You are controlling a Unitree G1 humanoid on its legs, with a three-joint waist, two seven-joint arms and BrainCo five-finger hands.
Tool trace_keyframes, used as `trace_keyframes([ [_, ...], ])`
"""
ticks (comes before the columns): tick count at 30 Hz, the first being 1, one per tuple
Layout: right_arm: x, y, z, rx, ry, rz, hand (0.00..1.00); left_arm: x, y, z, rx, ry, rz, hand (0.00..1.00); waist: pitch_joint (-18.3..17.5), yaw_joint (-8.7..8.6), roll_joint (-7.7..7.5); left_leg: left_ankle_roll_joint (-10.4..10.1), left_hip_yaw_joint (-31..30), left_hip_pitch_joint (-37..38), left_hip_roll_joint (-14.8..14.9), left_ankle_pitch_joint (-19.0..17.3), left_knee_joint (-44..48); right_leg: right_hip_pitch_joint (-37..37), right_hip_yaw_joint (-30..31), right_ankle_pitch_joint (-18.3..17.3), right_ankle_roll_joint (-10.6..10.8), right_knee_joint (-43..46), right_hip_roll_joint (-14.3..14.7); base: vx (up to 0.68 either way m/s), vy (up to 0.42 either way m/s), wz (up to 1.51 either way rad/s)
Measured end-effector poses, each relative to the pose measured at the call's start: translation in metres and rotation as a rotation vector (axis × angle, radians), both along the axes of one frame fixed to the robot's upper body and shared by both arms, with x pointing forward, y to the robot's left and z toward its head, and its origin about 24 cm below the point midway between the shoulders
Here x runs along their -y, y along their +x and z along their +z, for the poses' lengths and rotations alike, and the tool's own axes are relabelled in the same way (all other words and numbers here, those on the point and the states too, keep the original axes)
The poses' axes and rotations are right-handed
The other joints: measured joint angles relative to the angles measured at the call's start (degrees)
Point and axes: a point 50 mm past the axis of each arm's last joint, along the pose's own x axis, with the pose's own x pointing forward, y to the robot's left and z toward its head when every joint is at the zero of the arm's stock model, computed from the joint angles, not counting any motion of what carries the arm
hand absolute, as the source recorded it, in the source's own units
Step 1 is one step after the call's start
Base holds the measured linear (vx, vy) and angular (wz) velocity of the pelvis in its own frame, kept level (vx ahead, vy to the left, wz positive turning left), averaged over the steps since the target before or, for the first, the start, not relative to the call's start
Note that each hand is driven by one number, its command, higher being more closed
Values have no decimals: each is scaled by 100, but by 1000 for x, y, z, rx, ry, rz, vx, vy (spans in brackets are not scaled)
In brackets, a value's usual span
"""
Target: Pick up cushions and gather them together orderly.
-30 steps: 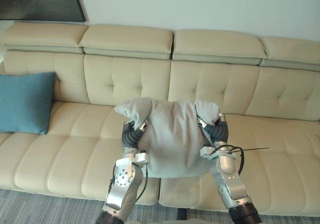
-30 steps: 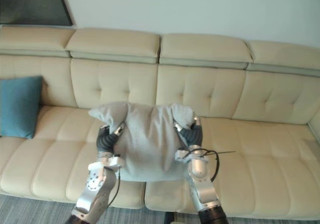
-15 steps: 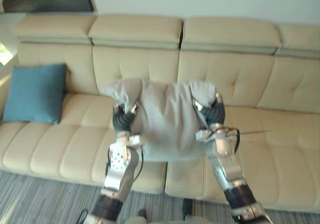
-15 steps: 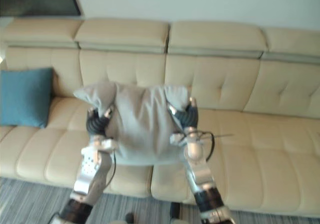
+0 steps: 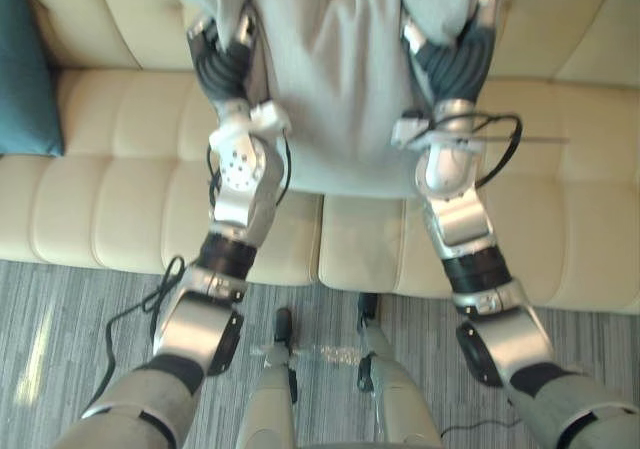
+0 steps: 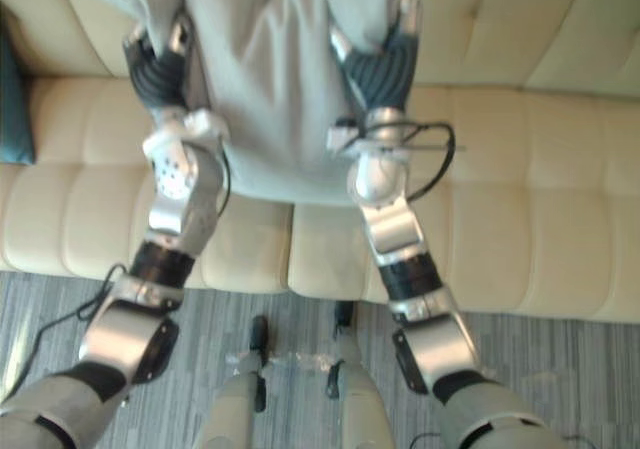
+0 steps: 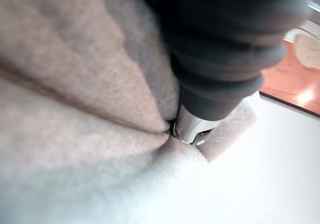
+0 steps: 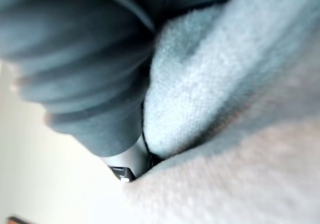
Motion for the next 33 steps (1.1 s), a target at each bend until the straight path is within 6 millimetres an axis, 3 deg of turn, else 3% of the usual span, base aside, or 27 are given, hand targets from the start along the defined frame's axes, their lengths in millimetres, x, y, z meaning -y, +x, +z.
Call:
trace_keyframes([
  [5, -1, 3, 19, 35, 5, -32, 100, -11, 4, 28, 35, -72, 21, 100, 110, -9, -10, -25, 104, -502, 67, 11, -7, -547, 77, 149, -70, 4, 59, 10, 51, -5],
  [8, 0, 11, 21, 6, 2, -47, 100, -16, 7, 35, 31, -103, 35, 100, 289, 3, -7, -39, 129, -574, 119, -1, 3, -609, 190, 168, -59, 4, 105, 14, 66, -3],
  [9, -1, 12, 24, 9, 0, -46, 100, -18, 7, 38, 35, -115, 39, 0, 364, 23, -4, -53, 127, -620, 143, -13, 1, -650, 225, 169, -56, 3, 126, 8, 78, 1],
  [10, -2, 10, 29, 26, 0, -43, 0, -19, 7, 40, 37, -121, 42, 0, 364, 49, -4, -53, 118, -723, 154, -13, 4, -747, 226, 181, -40, 4, 134, 5, 64, 5],
  [14, 2, 7, 51, 80, 21, -30, 0, -25, 8, 57, 60, -146, 44, 0, 391, 144, 9, -57, 63, -1013, 164, -7, 13, -995, 193, 180, -37, 4, 136, 8, 51, 9],
  [20, 39, 11, 51, 50, 186, -16, 0, -28, 14, 54, 43, -112, 17, 0, 391, 152, 10, -73, -81, -1112, 175, 5, 14, -995, 149, 85, 76, 4, 130, -6, 43, 12],
  [22, 50, 11, 51, 46, 227, -2, 0, -37, 16, 51, 38, -133, 24, 0, 391, 151, 9, -84, -105, -1170, 174, 14, 14, -1044, 141, 62, 99, 4, 127, -14, 41, 8],
  [25, 76, 5, 53, 73, 322, 39, 0, -73, 16, 39, 20, -219, 67, 0, 391, 154, 9, -92, -107, -1222, 176, 30, 11, -1095, 127, 65, 97, 6, 139, -8, 23, 1],
  [28, 116, 2, 47, 72, 396, 49, 0, -115, 12, 20, 3, -261, 126, 0, 390, 149, 9, -93, -73, -1130, 189, 30, 27, -985, 72, 66, 96, 6, 156, -5, 23, 0],
  [30, 140, -1, 35, 51, 390, 30, 0, -143, 4, 1, -2, -276, 169, 0, 390, 136, 8, -88, -38, -975, 221, 4, 68, -810, 83, 66, 97, 8, 165, -8, 45, -4],
  [33, 156, -5, 5, -11, 368, 26, 0, -162, -11, -36, -35, -239, 217, 0, 386, 169, 2, -68, 23, -749, 296, -293, 465, -514, 214, 63, 99, 160, 249, -4, 68, -23],
])
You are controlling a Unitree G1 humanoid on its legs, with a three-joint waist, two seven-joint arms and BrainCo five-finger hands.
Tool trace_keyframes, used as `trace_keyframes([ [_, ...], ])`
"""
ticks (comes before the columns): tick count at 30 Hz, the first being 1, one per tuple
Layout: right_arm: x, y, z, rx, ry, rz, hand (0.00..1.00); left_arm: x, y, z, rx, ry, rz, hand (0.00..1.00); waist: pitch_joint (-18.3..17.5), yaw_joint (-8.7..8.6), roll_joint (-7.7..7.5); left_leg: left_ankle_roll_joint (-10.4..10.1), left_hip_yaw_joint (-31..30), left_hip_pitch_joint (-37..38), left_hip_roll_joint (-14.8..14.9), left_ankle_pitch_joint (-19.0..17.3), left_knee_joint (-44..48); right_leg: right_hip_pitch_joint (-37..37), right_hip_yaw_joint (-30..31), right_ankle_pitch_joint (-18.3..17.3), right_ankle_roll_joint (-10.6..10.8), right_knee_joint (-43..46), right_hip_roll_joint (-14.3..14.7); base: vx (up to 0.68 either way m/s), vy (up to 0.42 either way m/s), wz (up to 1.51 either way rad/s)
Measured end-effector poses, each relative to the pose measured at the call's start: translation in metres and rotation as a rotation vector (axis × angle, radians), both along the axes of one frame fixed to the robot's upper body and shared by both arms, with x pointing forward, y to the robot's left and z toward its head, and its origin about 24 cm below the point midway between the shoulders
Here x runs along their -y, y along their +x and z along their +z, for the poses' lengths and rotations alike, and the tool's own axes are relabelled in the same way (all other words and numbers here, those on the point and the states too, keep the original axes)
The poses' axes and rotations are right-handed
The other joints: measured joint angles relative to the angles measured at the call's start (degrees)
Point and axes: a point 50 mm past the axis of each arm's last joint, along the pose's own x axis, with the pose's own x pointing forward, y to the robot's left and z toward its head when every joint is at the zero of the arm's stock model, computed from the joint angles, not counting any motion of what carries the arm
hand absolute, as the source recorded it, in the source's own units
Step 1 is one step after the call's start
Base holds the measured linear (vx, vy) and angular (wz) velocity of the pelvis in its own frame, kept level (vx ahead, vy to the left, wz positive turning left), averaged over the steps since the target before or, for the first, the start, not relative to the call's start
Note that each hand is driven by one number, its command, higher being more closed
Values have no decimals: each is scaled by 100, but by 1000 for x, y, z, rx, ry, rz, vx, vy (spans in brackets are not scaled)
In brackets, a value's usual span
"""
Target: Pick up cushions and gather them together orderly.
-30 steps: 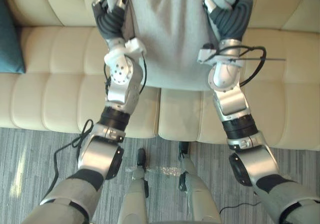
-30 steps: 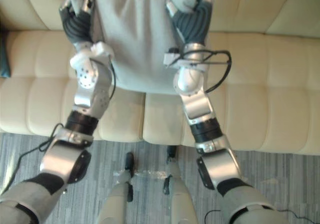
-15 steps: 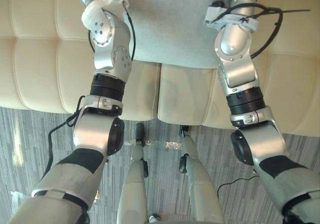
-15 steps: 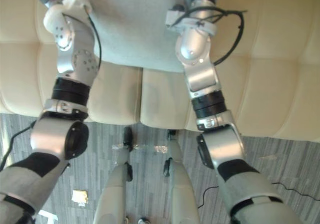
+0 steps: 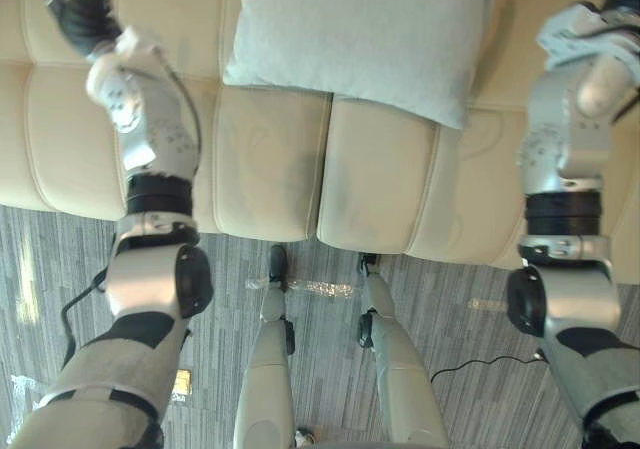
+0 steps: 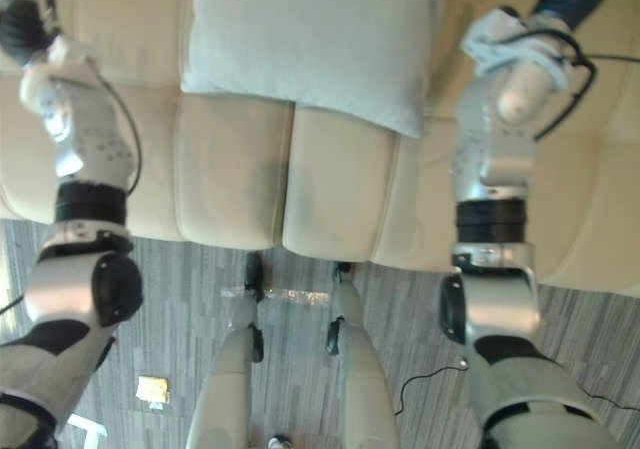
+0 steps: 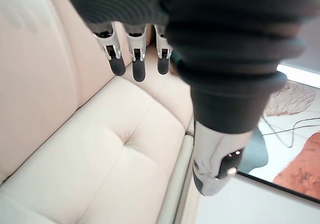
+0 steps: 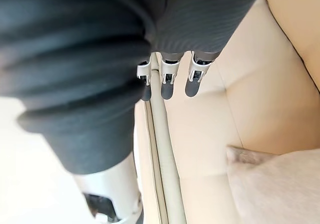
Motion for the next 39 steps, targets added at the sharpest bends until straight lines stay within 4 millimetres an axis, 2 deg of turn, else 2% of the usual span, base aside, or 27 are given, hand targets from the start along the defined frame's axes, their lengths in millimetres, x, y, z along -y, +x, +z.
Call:
trace_keyframes([
  [2, 2, -15, -37, -43, -50, 26, 0, 0, -16, -44, -75, 59, 6, 0, -18, -29, -14, 63, 49, 282, 19, -251, 306, 403, 96, -171, 36, 25, 13, 9, 80, -12],
  [3, 2, -19, -48, -59, -63, 31, 0, 4, -20, -58, -99, 72, -2, 0, -26, -30, -27, 82, 66, 347, 28, -321, 375, 502, 119, -256, 21, 29, 3, 23, 71, -7],
  [5, -3, -35, -96, -159, -80, 72, 0, 23, -41, -118, -237, 111, -64, 0, -43, -19, -45, 122, 115, 621, -1, -510, 568, 841, 161, -462, -66, 37, 0, 36, 59, -10],
  [7, -8, -45, -135, -280, -90, 97, 0, 42, -57, -162, -369, 138, -125, 0, -48, -7, -46, 138, 123, 879, 3, -538, 533, 1070, 158, -545, -68, 54, 8, 55, 44, -6],
  [8, -14, -56, -179, -435, -91, 122, 0, 66, -77, -209, -524, 134, -220, 0, -93, -1, -59, 177, 162, 1153, 11, -580, 492, 1250, 166, -699, -61, 198, 15, 77, 52, -7],
  [9, -17, -62, -195, -491, -89, 135, 0, 75, -86, -227, -590, 139, -255, 0, -99, 0, -60, 182, 179, 1294, 12, -589, 463, 1344, 172, -756, -68, 249, 14, 76, 52, -13],
  [11, -29, -87, -253, -704, -51, 174, 0, 101, -122, -281, -808, 163, -391, 0, -305, 2, -75, 193, 285, 1797, 8, -614, 302, 1653, 238, -942, -43, 416, 12, 85, 60, -15],
  [13, -37, -105, -292, -868, -47, 194, 0, 111, -146, -311, -949, 209, -461, 0, -564, 3, -70, 207, 320, 2089, -5, -631, 204, 1871, 255, -1036, 3, 447, 0, 77, 47, -7],
  [14, -45, -122, -327, -1026, -30, 218, 0, 116, -166, -334, -1073, 244, -515, 0, -766, -1, -72, 217, 343, 2385, -20, -638, 84, 2111, 260, -1101, 33, 445, -9, 83, 50, -2],
  [15, -49, -131, -344, -1101, -11, 232, 0, 117, -175, -345, -1133, 249, -535, 0, -874, -9, -70, 222, 344, 2490, -33, -641, 39, 2202, 259, -1125, 44, 435, -16, 76, 60, 3],
  [16, -55, -146, -369, -1222, 10, 256, 0, 118, -190, -361, -1231, 253, -564, 0, -1010, -23, -72, 294, 343, 2625, -63, -689, 15, 2361, 257, -1137, 58, 393, -39, 34, 45, 4],
  [20, -61, -186, -423, -1515, 72, 295, 0, 115, -231, -395, -1487, 282, -623, 0, -1229, -80, -63, 340, 342, 2954, -231, -711, -142, 2820, 271, -991, 172, -9, -178, 14, 74, 6],
  [21, -61, -195, -432, -1577, 81, 295, 0, 112, -232, -397, -1507, 296, -617, 0, -1252, -86, -72, 355, 335, 3038, -285, -706, -162, 2962, 278, -919, 203, -146, -220, 3, 79, 1],
  [26, -52, -228, -456, -1741, 185, 252, 0, 96, -251, -408, -1624, 281, -589, 0, -1416, -122, -67, 423, 349, 3435, -401, -761, -280, 3296, 373, -934, 303, -200, -321, 6, 56, -6],
  [31, -48, -239, -463, -1796, 230, 221, 0, 87, -264, -414, -1704, 272, -590, 0, -1497, -217, -130, 385, 373, 3590, -469, -804, -330, 3367, 429, -954, 351, -201, -378, 21, 28, -5],
  [35, -49, -240, -466, -1819, 243, 225, 0, 86, -264, -414, -1710, 291, -593, 0, -1483, -243, -153, 438, 428, 3657, -519, -768, -308, 3379, 540, -912, 352, -159, -405, 25, 9, -8],
  [36, -49, -239, -466, -1817, 242, 227, 0, 86, -264, -413, -1708, 292, -593, 0, -1462, -242, -162, 440, 449, 3669, -522, -770, -300, 3383, 591, -897, 358, -158, -402, 12, 17, -25],
  [39, -57, -215, -461, -1774, 188, 266, 0, 83, -255, -411, -1691, 312, -582, 0, -1301, -243, -248, 483, 663, 3511, -519, -889, -7, 3228, 729, -794, 391, -76, -398, -44, 19, -34],
])
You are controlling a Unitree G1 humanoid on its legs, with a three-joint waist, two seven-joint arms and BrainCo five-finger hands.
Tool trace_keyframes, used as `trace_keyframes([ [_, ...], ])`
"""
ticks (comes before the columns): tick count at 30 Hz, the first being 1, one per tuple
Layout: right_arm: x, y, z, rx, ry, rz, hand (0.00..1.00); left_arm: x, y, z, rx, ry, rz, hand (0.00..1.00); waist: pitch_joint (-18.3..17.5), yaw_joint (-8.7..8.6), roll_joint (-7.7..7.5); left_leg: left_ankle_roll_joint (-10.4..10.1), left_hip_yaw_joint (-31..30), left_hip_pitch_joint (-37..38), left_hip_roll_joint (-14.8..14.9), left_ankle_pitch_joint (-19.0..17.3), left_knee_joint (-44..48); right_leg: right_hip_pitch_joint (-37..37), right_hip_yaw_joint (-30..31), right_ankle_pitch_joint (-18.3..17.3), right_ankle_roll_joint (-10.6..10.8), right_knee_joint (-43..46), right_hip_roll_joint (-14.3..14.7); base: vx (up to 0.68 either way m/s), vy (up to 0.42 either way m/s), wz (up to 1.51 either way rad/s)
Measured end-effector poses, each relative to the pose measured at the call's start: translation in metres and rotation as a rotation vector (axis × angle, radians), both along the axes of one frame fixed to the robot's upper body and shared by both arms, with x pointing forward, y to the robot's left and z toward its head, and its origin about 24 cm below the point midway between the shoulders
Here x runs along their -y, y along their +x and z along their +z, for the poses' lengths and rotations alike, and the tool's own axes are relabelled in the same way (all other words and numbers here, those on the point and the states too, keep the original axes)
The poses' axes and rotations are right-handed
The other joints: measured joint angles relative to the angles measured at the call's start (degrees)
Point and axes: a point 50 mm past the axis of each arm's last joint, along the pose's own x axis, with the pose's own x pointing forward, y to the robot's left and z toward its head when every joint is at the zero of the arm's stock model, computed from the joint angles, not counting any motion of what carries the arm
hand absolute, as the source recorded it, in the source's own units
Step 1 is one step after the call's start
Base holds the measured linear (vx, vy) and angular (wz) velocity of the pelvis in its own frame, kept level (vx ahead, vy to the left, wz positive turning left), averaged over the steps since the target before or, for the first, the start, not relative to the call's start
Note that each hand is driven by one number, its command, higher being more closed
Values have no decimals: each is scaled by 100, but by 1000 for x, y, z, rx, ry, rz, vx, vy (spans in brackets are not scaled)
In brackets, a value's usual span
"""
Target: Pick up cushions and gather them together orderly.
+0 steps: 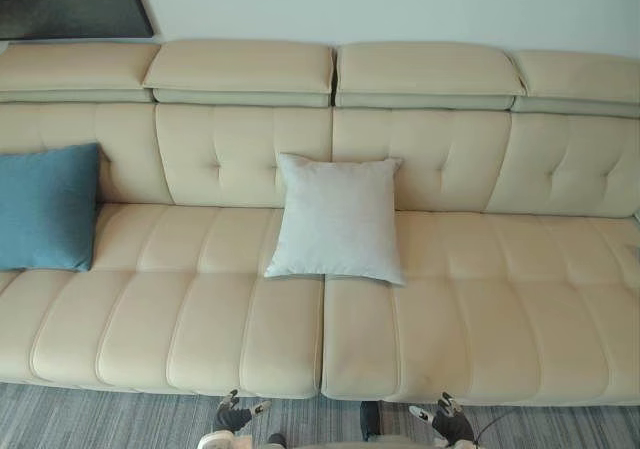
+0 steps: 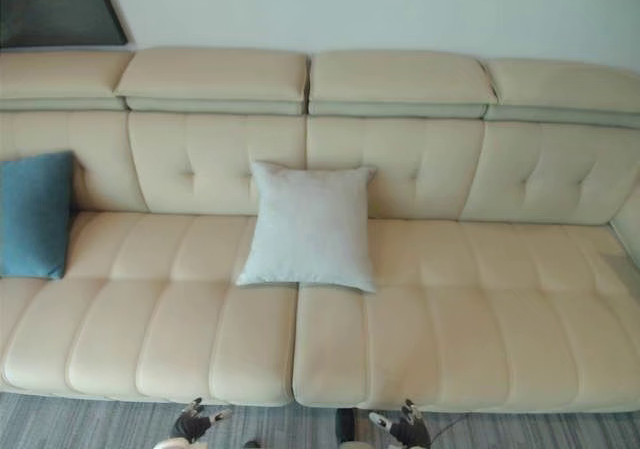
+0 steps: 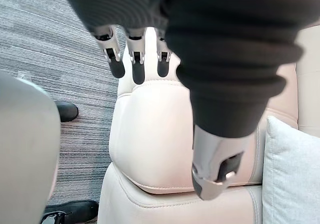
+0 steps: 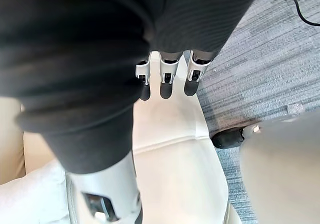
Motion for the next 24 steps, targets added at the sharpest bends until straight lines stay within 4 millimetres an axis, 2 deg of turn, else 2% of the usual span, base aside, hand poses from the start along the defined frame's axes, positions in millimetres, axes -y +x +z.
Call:
trace_keyframes([
  [1, -3, 10, 3, 28, -1, 20, 0, 0, 8, 2, 19, 4, -4, 0, 29, -2, -39, 48, 74, -184, 11, -48, 179, -194, 56, 26, 56, 109, -7, -111, 4, -21],
  [2, -6, 17, 5, 40, -3, 42, 0, 3, 15, 4, 36, 0, -14, 0, 41, 0, -26, 94, 167, -303, 98, -12, 219, -270, 58, 59, 297, 92, -36, -99, -11, -18],
  [3, -7, 22, 6, 49, -4, 53, 0, 7, 19, 5, 51, -9, -18, 0, 104, 12, 22, 101, 187, -347, 161, -2, 229, -403, -51, -240, 164, 530, -25, -52, -10, 3],
  [4, -9, 28, 8, 58, -10, 73, 0, 10, 24, 7, 70, -15, -19, 0, 202, 14, 99, 58, 145, -212, 240, 24, 261, -681, -472, -1176, -117, 2153, -90, 3, -14, 16],
  [5, -11, 25, 7, 49, -12, 82, 0, 11, 23, 7, 73, -17, -21, 0, 215, 9, 111, 53, 89, -125, 244, 30, 272, -655, -614, -1589, 1, 2872, -206, 28, -73, 31],
  [6, -13, 22, 5, 41, -6, 82, 0, 10, 21, 7, 74, -15, -19, 0, 151, 9, 3, 52, 29, -123, 186, 28, 347, -649, -645, -1776, 86, 3176, -342, 18, -100, 32],
  [7, -14, 21, 5, 39, -2, 81, 0, 6, 23, 9, 78, -5, -16, 0, 123, 2, -122, 45, -32, -169, 92, 23, 466, -669, -644, -1788, 122, 3204, -340, -45, -99, 13],
  [8, -15, 25, 6, 49, -5, 94, 0, 10, 28, 9, 87, -16, -25, 0, 69, 105, -117, 126, -82, -394, 66, 46, 461, -554, -559, -1636, 258, 2676, -186, -168, -25, -10],
  [9, -7, 43, 13, 87, -32, 99, 0, 17, 30, 9, 94, -36, -17, 0, 33, 231, 125, 82, -128, -544, 171, 294, 269, -500, -319, -2019, 131, 3111, -153, -171, -72, -6],
  [10, -11, 48, 14, 92, -27, 118, 0, 15, 35, 11, 105, -25, -23, 0, 96, 235, -7, 78, -158, -576, 62, 362, 295, -369, -288, -2405, 324, 3528, -343, -180, -150, -9],
  [11, -17, 54, 16, 106, -24, 146, 0, 11, 37, 13, 113, -18, -17, 0, 149, 282, -70, 69, -132, -774, 102, 357, 534, -239, -276, -2481, 264, 3084, -278, -109, -203, 0],
  [12, -19, 60, 19, 125, -26, 157, 0, 11, 39, 13, 114, -17, -18, 0, 164, 289, -23, 52, -136, -885, 167, 367, 622, -175, -346, -2467, 213, 2840, -212, -198, -218, -22],
  [13, -19, 74, 27, 176, -35, 164, 0, 15, 38, 12, 106, -24, -17, 0, 296, 290, 201, -32, -175, -1060, 388, 386, 753, 86, -467, -2267, -100, 2243, 25, -196, -161, -12],
  [15, -17, 76, 29, 184, -45, 162, 0, 26, 38, 10, 94, -46, -36, 0, 438, 259, 404, -253, -333, -1089, 626, 515, 744, 219, -633, -2042, -234, 2010, 267, -259, -168, 12],
  [17, -15, 68, 24, 154, -44, 154, 0, 28, 39, 10, 95, -44, -55, 0, 445, 232, 369, -387, -433, -964, 704, 879, 413, 266, -781, -1963, -363, 1996, 356, -242, -152, 28],
  [18, -14, 63, 21, 136, -43, 148, 0, 26, 38, 10, 88, -41, -56, 0, 415, 231, 307, -453, -438, -814, 666, 1224, -12, 235, -807, -1919, -435, 1936, 328, -245, -114, 33],
  [19, -13, 59, 19, 123, -41, 135, 0, 26, 38, 9, 86, -45, -60, 0, 446, 154, 228, -397, -443, -835, 621, 1248, 19, 186, -926, -1867, -511, 1863, 261, -281, -80, 32],
  [20, -7, 55, 17, 103, -46, 116, 0, 25, 40, 10, 93, -44, -61, 0, 469, 135, 189, -226, -431, -937, 508, 933, 532, 116, -922, -1846, -558, 1861, 168, -227, -18, 26],
  [21, -4, 52, 15, 88, -49, 105, 0, 24, 41, 11, 96, -42, -62, 0, 486, 134, 159, -148, -431, -944, 409, 749, 802, 114, -914, -1849, -566, 1834, 100, -205, 39, 2],
  [22, 1, 43, 11, 57, -52, 88, 0, 24, 40, 10, 92, -42, -62, 0, 479, 125, 110, -81, -426, -895, 273, 429, 1202, 116, -887, -1780, -480, 1696, 8, -174, 93, -13],
  [24, 3, 31, 6, 21, -52, 82, 0, 24, 32, 8, 71, -45, -58, 0, 404, 125, 195, -51, -437, -647, 188, -35, 1442, 115, -775, -1694, -422, 1539, -8, -105, 141, -29],
])
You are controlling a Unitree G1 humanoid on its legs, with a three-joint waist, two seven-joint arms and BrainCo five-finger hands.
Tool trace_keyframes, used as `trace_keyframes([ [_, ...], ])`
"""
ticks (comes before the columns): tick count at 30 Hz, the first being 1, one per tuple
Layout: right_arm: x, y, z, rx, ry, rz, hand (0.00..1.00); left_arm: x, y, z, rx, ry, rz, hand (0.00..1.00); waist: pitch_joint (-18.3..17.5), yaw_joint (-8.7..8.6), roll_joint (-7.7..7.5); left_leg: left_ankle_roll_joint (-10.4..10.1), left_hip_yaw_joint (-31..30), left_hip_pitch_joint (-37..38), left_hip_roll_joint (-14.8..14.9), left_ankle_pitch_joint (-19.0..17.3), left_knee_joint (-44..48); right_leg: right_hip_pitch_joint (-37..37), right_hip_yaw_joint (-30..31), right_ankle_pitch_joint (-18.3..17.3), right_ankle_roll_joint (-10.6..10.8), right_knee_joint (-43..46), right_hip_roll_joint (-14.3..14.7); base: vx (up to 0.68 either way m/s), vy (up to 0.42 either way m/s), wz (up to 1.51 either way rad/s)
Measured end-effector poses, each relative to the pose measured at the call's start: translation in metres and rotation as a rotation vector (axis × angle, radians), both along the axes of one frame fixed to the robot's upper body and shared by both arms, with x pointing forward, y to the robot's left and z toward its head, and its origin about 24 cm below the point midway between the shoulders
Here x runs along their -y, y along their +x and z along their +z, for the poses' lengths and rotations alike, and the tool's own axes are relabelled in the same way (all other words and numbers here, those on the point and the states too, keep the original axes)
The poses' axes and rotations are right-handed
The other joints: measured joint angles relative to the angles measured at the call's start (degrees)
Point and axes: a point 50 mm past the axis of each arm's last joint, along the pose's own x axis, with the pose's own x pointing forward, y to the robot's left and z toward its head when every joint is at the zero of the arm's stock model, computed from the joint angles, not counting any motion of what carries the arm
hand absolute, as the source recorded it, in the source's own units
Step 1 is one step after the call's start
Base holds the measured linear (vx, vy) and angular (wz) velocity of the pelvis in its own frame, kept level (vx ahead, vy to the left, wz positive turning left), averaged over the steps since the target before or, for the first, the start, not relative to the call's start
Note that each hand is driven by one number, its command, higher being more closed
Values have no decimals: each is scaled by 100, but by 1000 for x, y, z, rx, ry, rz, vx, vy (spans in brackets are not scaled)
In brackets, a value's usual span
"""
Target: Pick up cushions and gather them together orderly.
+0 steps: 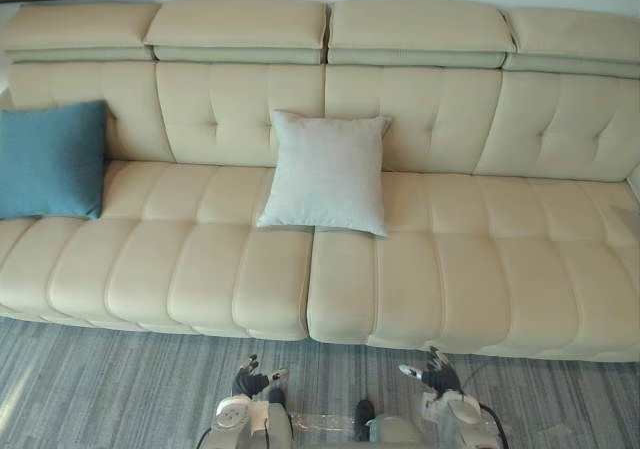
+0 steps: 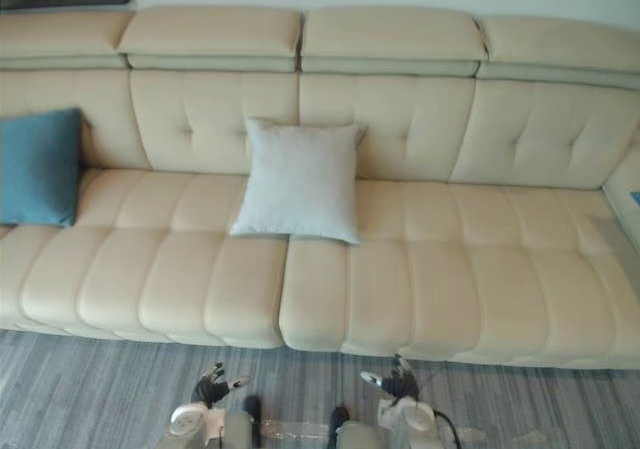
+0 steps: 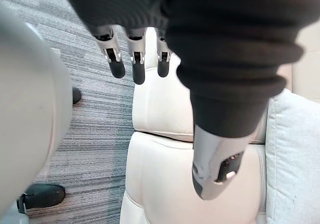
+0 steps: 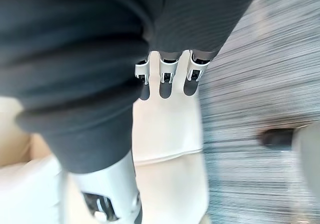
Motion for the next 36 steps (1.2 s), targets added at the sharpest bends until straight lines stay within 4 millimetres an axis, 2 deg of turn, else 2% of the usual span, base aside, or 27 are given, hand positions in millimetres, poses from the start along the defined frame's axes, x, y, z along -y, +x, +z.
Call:
trace_keyframes([
  [2, 1, -16, -7, -63, 6, -12, 0, 0, -10, -5, -39, -6, 2, 0, -127, -5, 224, -16, -185, 339, -30, -358, -513, -96, 181, 146, 188, -85, 86, -84, 190, -33],
  [5, 0, -24, -11, -93, 31, -35, 0, -5, -14, -6, -63, 6, 1, 0, -170, -53, 170, 49, -46, 439, -214, -370, -804, 107, 397, 675, 357, -609, 2, -37, 175, -23],
  [6, 0, -27, -12, -104, 34, -35, 0, -9, -19, -8, -78, 15, 5, 0, -211, -60, 114, 121, 63, 548, -296, -312, -974, 211, 484, 844, 378, -831, -57, -7, 176, -33],
  [7, 0, -30, -14, -116, 35, -38, 0, -10, -25, -9, -93, 17, 6, 0, -282, -109, 126, 133, 110, 566, -348, -307, -1041, 258, 531, 943, 417, -975, -103, 7, 172, -28],
  [9, 0, -36, -15, -131, 36, -43, 0, -9, -29, -11, -115, 17, -1, 0, -372, -138, 124, 138, 157, 632, -414, -304, -1163, 322, 617, 1032, 453, -1163, -140, 48, 96, -15],
  [13, 3, -40, -16, -140, 32, -50, 0, -8, -32, -13, -135, 7, -10, 0, -459, -147, 187, 280, 296, 735, -448, -223, -1242, 310, 832, 1147, 469, -1362, -92, 114, 39, -30],
  [17, 1, -27, -13, -110, 35, -39, 0, -8, -33, -14, -144, 10, -32, 0, -449, -150, 175, 325, 352, 740, -414, -257, -1170, 118, 1282, 1280, 413, -1416, 44, 80, -12, -60],
  [18, 1, -25, -12, -106, 34, -36, 0, -8, -32, -14, -143, 10, -33, 0, -441, -147, 177, 339, 399, 742, -392, -277, -1162, 55, 1279, 1307, 415, -1374, 80, 36, -27, -98],
  [19, 0, -18, -11, -92, 35, -28, 0, -8, -29, -13, -137, 9, -35, 0, -373, -134, 205, 349, 610, 715, -275, -296, -1099, -155, 872, 1553, 328, -1247, 240, -11, -54, -118],
  [20, -3, -11, -9, -76, 34, -10, 0, -7, -27, -13, -130, 9, -36, 0, -247, -63, 262, 357, 788, 729, -55, -298, -1029, -225, 44, 1760, 90, -1222, 322, -37, -87, -112],
  [21, -3, -7, -7, -66, 32, -4, 0, -5, -27, -13, -129, 5, -37, 0, -209, -86, 299, 357, 825, 748, -44, -297, -1052, -281, -631, 1487, -110, -1038, 251, -25, -101, -84],
  [22, -2, -9, -8, -74, 26, -5, 0, -6, -23, -11, -118, 16, -57, 0, -150, -134, 159, 328, 984, 902, -118, -316, -1111, -330, -1761, 764, -373, -314, -45, -20, -94, -45],
  [23, 0, -14, -10, -88, 16, -2, 0, -9, -20, -10, -114, 33, -77, 0, -46, -167, 181, 270, 1036, 1004, -131, -383, -1019, -352, -1855, 661, -308, -112, -82, -27, -67, -41],
  [24, 0, -15, -10, -90, 11, 5, 0, -9, -18, -10, -110, 34, -78, 0, -5, -177, 185, 251, 1053, 1036, -139, -408, -938, -328, -1834, 694, -301, -58, -4, -56, -79, -66],
  [25, -1, -12, -9, -89, 6, 21, 0, -10, -19, -10, -109, 33, -74, 0, 12, -118, 197, 267, 1223, 1052, -50, -441, -795, -298, -1711, 784, -275, -180, 117, -67, -99, -96],
  [26, -5, -2, -6, -67, 7, 46, 0, -11, -20, -10, -111, 35, -61, 0, 34, -31, 279, 272, 1489, 1077, 164, -442, -720, -196, -2000, 329, -206, -321, 102, -46, -124, -111],
  [27, -5, 2, -5, -59, 2, 55, 0, -7, -20, -10, -108, 25, -64, 0, 48, -13, 351, 232, 1580, 1131, 275, -472, -733, -247, -2412, 165, -359, 46, 10, -17, -110, -94],
  [28, -5, 7, -3, -47, -1, 59, 0, -6, -19, -10, -106, 25, -74, 0, 47, -37, 327, 139, 1753, 1213, 341, -528, -721, -301, -3072, -147, -445, 893, -502, 30, -101, -78],
  [29, -8, 1, -6, -63, 7, 66, 0, -11, -18, -9, -95, 35, -66, 0, 27, 13, 169, -127, 1902, 1377, 291, -734, -693, -229, -3051, -127, -100, 860, -680, 44, -95, -89],
  [30, -10, 3, -5, -60, 8, 71, 0, -11, -17, -8, -94, 35, -61, 0, 29, 87, 234, -183, 1928, 1449, 426, -813, -650, -247, -2838, -88, -107, 816, -449, 42, -164, -93],
  [31, -14, 5, -5, -52, 11, 88, 0, -12, -17, -9, -97, 37, -59, 0, 7, 105, 209, -194, 1958, 1401, 572, -765, -386, -201, -2688, -110, -125, 599, -245, 42, -240, -103],
  [33, -13, 5, -5, -54, 9, 98, 0, -8, -16, -8, -89, 20, -50, 0, 13, 80, 224, -140, 1774, 1026, 959, -707, 756, -47, -2624, -127, -257, 310, 46, 69, -318, -92],
  [34, -9, 1, -6, -62, 0, 89, 0, -5, -14, -8, -83, 13, -49, 0, 35, 49, 322, 58, 1540, 676, 1255, -576, 1667, 123, -2489, -106, -338, 128, 318, 83, -256, -69],
  [35, -7, 1, -5, -62, -3, 84, 0, -4, -13, -8, -80, 10, -49, 0, 46, 45, 349, 236, 1448, 517, 1383, -460, 2081, 179, -2368, -58, -372, 40, 435, 143, -250, -100],
  [36, -4, -6, -8, -81, -6, 68, 0, -2, -10, -6, -64, 3, -38, 0, 50, 112, 363, 418, 1096, 175, 1434, -382, 2798, 296, -2038, -2, -442, -123, 645, 99, -142, -96],
])
